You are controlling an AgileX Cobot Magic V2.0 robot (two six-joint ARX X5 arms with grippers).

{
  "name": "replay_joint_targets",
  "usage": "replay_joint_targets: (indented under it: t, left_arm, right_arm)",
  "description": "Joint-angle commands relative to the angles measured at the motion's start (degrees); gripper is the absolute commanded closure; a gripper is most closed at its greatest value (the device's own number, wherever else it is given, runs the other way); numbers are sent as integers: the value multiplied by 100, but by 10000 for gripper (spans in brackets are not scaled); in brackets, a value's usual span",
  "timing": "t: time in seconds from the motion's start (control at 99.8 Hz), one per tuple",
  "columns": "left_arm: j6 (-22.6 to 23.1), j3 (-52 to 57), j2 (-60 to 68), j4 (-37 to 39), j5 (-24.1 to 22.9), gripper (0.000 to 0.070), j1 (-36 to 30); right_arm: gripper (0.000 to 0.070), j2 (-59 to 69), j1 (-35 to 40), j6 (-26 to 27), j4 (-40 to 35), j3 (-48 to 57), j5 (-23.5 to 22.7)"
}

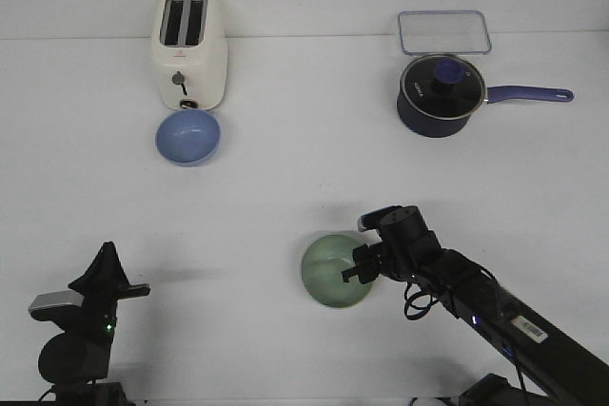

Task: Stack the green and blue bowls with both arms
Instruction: 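Carry the green bowl toward the robot and set it down centrally, then grasp the light blue bowl's rim with the left gripper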

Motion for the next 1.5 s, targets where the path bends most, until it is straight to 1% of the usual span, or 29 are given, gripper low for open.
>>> replay_joint_targets:
  t: [0.0,0.12,0.211,0.281,0.381,0.451,0.501,0.581,0.672,0.752,0.792,0.822,0.852,0.922,0.932,0.972,0.992,1.013,1.183,1.343,1.434,1.464,1.494]
  left_arm:
    - [-702,-24,-7,74,11,688,2]
    - [-1296,111,-4,48,11,687,2]
    - [-1414,280,17,-55,39,687,2]
    - [-1410,496,103,-264,136,687,2]
    - [-1399,955,505,-568,142,685,2]
    - [-1320,1351,1016,-708,140,685,2]
    - [-1182,1661,1504,-774,140,685,2]
    - [-918,2271,2520,-951,138,685,2]
    - [-737,2898,3668,-1073,177,686,2]
    - [-525,3456,4721,-1110,422,685,2]
    - [-409,3718,5233,-1110,562,674,2]
    - [-363,3908,5595,-1108,634,638,2]
    - [-352,4094,5945,-1099,688,571,2]
    - [-354,4500,6708,-1049,809,356,2]
    - [-352,4583,6861,-1034,839,310,2]
    - [-341,4776,7215,-992,896,225,2]
    - [-328,4883,7405,-973,916,195,2]
    - [-315,4986,7580,-966,927,183,2]
    - [-310,5941,9038,-992,946,185,2]
    - [-315,6675,10030,-1071,1047,188,2]
    - [-319,7010,10450,-1191,1051,204,-7]
    - [-319,7090,10559,-1217,1051,219,-13]
    - [-319,7167,10651,-1268,1056,276,-28]
  right_arm:
    - [380,-81,4,-31,37,85,-7]
    - [379,-522,-160,-127,28,170,-9]
    - [379,-964,-323,-144,0,212,-11]
    - [380,-1335,-483,-151,-55,212,-9]
    - [380,-1825,-723,-151,-173,212,-7]
    - [380,-2098,-861,-149,-247,212,-7]
    - [380,-2243,-942,-151,-304,212,-7]
    - [381,-2393,-1040,-155,-391,212,-11]
    - [381,-2446,-1086,-188,-490,212,-11]
    - [381,-2448,-1086,-284,-575,212,-7]
    - [381,-2446,-1086,-293,-603,212,-7]
    - [381,-2446,-1086,-293,-610,212,-9]
    - [381,-2446,-1086,-293,-612,212,-9]
    - [381,-2448,-1086,-313,-610,212,-7]
    - [381,-2448,-1086,-315,-610,212,-7]
    - [381,-2448,-1086,-334,-610,212,-7]
    - [381,-2448,-1086,-343,-610,212,-7]
    - [381,-2448,-1086,-358,-610,212,-7]
    - [381,-2448,-1086,-415,-612,212,-4]
    - [381,-2448,-1086,-415,-612,212,-2]
    - [381,-2448,-1086,-413,-612,212,-2]
    - [381,-2448,-1086,-413,-614,212,0]
    - [381,-2448,-1086,-415,-614,212,2]
